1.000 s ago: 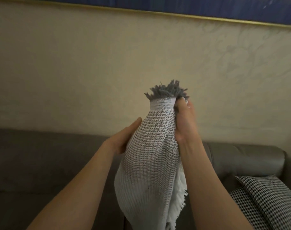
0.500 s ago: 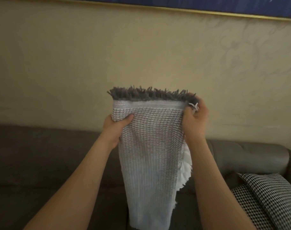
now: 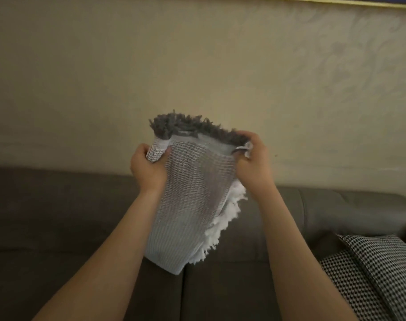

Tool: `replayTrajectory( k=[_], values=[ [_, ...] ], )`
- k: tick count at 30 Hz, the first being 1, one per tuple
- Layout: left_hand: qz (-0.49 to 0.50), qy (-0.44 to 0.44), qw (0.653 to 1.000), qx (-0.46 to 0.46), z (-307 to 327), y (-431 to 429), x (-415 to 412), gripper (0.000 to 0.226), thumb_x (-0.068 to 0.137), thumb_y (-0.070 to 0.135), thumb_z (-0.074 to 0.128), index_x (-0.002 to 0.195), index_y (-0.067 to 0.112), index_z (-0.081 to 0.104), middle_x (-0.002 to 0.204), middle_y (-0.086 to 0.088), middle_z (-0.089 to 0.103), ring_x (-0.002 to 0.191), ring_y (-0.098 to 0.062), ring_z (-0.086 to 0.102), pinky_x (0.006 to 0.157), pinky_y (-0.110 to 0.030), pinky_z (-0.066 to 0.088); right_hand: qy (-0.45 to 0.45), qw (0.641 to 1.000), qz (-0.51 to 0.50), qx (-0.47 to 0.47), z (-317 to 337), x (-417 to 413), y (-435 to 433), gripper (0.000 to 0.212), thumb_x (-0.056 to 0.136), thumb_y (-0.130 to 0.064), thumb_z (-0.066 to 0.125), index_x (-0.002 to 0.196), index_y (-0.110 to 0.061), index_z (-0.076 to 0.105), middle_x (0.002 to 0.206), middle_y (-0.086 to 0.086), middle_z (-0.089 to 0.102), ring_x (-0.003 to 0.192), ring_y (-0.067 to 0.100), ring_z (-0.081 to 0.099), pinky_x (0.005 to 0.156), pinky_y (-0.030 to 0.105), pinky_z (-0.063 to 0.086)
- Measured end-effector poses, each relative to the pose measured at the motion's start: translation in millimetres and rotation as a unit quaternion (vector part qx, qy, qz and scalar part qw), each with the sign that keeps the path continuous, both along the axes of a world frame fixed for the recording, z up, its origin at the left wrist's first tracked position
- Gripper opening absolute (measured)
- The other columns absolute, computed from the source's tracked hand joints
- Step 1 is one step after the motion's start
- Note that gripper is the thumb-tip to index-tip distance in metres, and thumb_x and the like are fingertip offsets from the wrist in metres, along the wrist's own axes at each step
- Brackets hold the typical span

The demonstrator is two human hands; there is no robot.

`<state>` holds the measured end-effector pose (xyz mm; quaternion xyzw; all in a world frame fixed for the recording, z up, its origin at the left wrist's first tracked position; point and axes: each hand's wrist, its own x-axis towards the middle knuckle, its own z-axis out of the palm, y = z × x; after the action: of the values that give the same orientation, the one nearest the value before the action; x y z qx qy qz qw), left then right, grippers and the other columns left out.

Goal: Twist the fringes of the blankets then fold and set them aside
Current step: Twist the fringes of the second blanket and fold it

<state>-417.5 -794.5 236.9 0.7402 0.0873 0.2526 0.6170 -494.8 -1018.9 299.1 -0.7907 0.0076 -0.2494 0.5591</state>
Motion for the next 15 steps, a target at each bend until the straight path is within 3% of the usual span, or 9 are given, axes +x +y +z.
replayTrajectory(
  k=[2, 4, 7, 9, 11, 12, 13, 15],
  values=[
    [0.045, 0.03, 0.999, 0.005, -2.7, 0.2, -0.2, 0.047, 0.085, 0.057, 0.076, 0.087, 0.012, 0.063, 0.088, -0.01, 0.069, 0.087, -0.039, 0.067, 0.076, -0.059, 0.058, -0.006, 0.999, 0.05, -0.011, 2.2, 0.7, 10.9, 0.055, 0.091, 0.019, 0.051, 0.134, -0.014, 0.062, 0.126, -0.005, 0.065, 0.111, 0.004, 0.065, 0.086, 0.022, 0.055],
    [0.088, 0.09, 0.992, 0.031, -5.9, -0.4, 0.5, 0.057, 0.077, 0.077, 0.062, 0.089, 0.021, 0.062, 0.103, -0.013, 0.068, 0.104, -0.041, 0.064, 0.089, -0.061, 0.057, -0.022, 0.998, 0.043, 0.027, 5.0, 1.6, 16.6, 0.054, 0.09, 0.023, 0.051, 0.13, -0.012, 0.063, 0.126, -0.003, 0.063, 0.102, -0.003, 0.065, 0.078, 0.019, 0.054],
    [0.093, 0.199, 0.974, 0.048, -4.1, -3.9, -1.7, 0.061, 0.094, 0.065, 0.064, 0.125, 0.013, 0.058, 0.142, -0.024, 0.051, 0.137, -0.047, 0.042, 0.11, -0.061, 0.041, -0.022, 0.997, 0.063, 0.03, 10.8, 1.1, 26.9, 0.052, 0.09, 0.025, 0.049, 0.126, -0.011, 0.061, 0.127, 0.0, 0.06, 0.079, -0.001, 0.068, 0.063, 0.025, 0.051],
    [0.072, 0.235, 0.969, 0.003, -5.4, -5.3, -1.0, 0.08, 0.102, 0.055, 0.061, 0.155, 0.002, 0.032, 0.163, -0.029, 0.025, 0.152, -0.046, 0.024, 0.12, -0.058, 0.033, -0.03, 0.996, 0.083, 0.001, 13.6, 1.5, 36.3, 0.055, 0.087, 0.027, 0.049, 0.126, -0.01, 0.06, 0.122, -0.007, 0.062, 0.08, -0.002, 0.068, 0.067, 0.024, 0.054],
    [0.039, 0.228, 0.971, -0.056, -9.2, -10.6, -8.0, 0.092, 0.106, 0.048, 0.058, 0.162, -0.006, 0.007, 0.171, -0.027, 0.004, 0.159, -0.043, 0.009, 0.126, -0.05, 0.03, -0.037, 0.996, 0.073, -0.04, 15.6, 4.0, 42.9, 0.058, 0.084, 0.025, 0.049, 0.124, -0.017, 0.06, 0.113, -0.02, 0.063, 0.084, 0.003, 0.068, 0.072, 0.03, 0.058],
    [0.023, 0.209, 0.974, -0.083, -9.0, -16.9, -17.0, 0.086, 0.107, 0.044, 0.057, 0.16, -0.005, 0.01, 0.169, -0.027, 0.009, 0.158, -0.042, 0.015, 0.123, -0.045, 0.034, -0.037, 0.995, 0.061, -0.063, 16.0, 5.7, 44.8, 0.06, 0.084, 0.022, 0.048, 0.123, -0.021, 0.06, 0.11, -0.024, 0.063, 0.086, 0.009, 0.067, 0.074, 0.04, 0.059],
    [0.008, 0.176, 0.98, -0.095, -11.3, -25.4, -28.6, 0.072, 0.105, 0.041, 0.056, 0.153, -0.001, 0.022, 0.161, -0.026, 0.024, 0.15, -0.039, 0.032, 0.115, -0.043, 0.041, -0.035, 0.995, 0.048, -0.081, 16.3, 8.7, 45.9, 0.06, 0.083, 0.02, 0.047, 0.122, -0.025, 0.06, 0.108, -0.026, 0.063, 0.086, 0.014, 0.066, 0.075, 0.048, 0.058],
    [-0.056, 0.096, 0.992, -0.066, -17.2, -46.4, -61.5, 0.043, 0.095, 0.041, 0.053, 0.121, 0.007, 0.047, 0.124, -0.012, 0.055, 0.11, -0.024, 0.06, 0.092, -0.047, 0.052, -0.028, 0.994, 0.031, -0.101, 18.2, 13.3, 47.8, 0.059, 0.083, 0.018, 0.046, 0.12, -0.025, 0.06, 0.107, -0.024, 0.064, 0.092, 0.018, 0.066, 0.076, 0.052, 0.056]
  ],
)
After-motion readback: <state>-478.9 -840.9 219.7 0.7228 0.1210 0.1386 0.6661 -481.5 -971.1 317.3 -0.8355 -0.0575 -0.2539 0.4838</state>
